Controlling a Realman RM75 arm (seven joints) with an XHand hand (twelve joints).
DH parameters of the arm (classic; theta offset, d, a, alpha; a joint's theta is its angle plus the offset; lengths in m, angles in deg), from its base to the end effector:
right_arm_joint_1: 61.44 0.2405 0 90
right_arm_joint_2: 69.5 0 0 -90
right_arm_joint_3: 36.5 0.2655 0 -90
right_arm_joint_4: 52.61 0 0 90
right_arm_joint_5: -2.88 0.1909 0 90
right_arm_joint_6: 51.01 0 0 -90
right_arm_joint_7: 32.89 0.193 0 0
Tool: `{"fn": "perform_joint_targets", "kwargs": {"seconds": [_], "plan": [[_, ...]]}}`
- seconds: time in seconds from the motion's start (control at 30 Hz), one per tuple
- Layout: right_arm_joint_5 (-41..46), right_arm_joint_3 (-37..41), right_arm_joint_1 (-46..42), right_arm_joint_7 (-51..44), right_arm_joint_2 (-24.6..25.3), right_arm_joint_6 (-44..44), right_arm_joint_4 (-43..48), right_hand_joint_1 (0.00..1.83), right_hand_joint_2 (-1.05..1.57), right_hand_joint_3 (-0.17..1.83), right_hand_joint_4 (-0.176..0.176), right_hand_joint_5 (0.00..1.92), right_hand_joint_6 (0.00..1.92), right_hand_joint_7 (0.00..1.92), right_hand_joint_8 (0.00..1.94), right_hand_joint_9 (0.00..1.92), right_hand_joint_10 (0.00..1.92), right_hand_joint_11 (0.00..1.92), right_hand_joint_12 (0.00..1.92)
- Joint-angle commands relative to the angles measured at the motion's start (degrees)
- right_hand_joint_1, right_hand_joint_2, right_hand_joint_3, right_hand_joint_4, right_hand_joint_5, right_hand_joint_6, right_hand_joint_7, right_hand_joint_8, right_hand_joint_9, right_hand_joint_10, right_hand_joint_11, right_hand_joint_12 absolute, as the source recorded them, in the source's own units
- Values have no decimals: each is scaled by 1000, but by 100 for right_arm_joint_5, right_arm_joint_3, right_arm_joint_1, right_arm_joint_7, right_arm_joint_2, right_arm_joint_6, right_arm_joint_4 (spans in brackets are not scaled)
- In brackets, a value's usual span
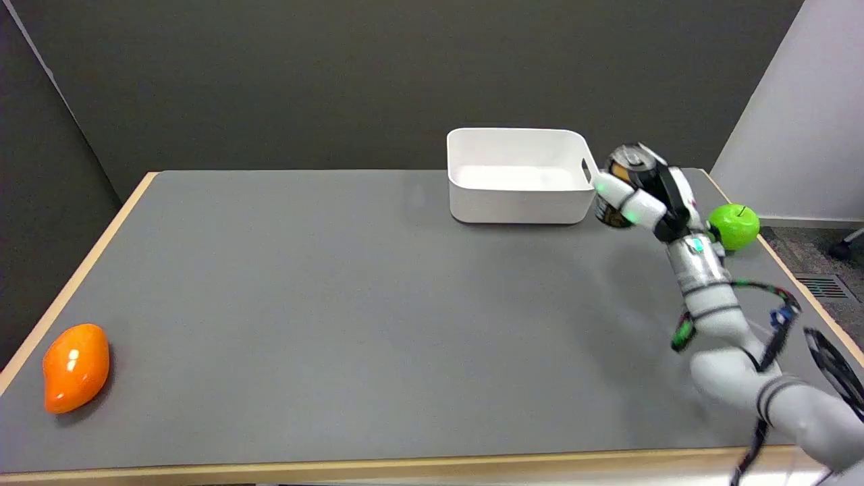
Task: Place the black can into the white box.
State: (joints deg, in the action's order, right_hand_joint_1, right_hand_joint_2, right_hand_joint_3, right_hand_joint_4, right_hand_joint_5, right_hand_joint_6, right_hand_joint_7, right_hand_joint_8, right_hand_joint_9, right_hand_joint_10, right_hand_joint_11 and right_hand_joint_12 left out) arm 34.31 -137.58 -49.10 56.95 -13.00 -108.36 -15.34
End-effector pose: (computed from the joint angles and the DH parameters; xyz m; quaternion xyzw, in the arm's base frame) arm -0.2602 -0.3639 0.4933 0.5623 -0.2789 0.5730 0.5270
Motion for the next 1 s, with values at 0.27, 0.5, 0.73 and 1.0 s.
{"fn": "perform_joint_targets", "kwargs": {"seconds": [0.27,0.5,0.73,1.0], "plan": [[30,-1335,3682,-3088,1222,2343,-1792,1173,1263,89,-176,462,1604,816,1439,738,1239,540,1800],[813,-1401,3707,-3864,1349,2694,-1819,1167,1280,74,-176,445,1625,801,1459,721,1237,516,1814],[1680,-1373,3739,-5168,1364,2932,-1964,1165,1283,73,-176,442,1631,797,1464,716,1234,510,1806],[2676,-1372,3537,-5646,1134,3259,-1772,784,861,763,-15,247,719,277,455,191,706,24,939]]}}
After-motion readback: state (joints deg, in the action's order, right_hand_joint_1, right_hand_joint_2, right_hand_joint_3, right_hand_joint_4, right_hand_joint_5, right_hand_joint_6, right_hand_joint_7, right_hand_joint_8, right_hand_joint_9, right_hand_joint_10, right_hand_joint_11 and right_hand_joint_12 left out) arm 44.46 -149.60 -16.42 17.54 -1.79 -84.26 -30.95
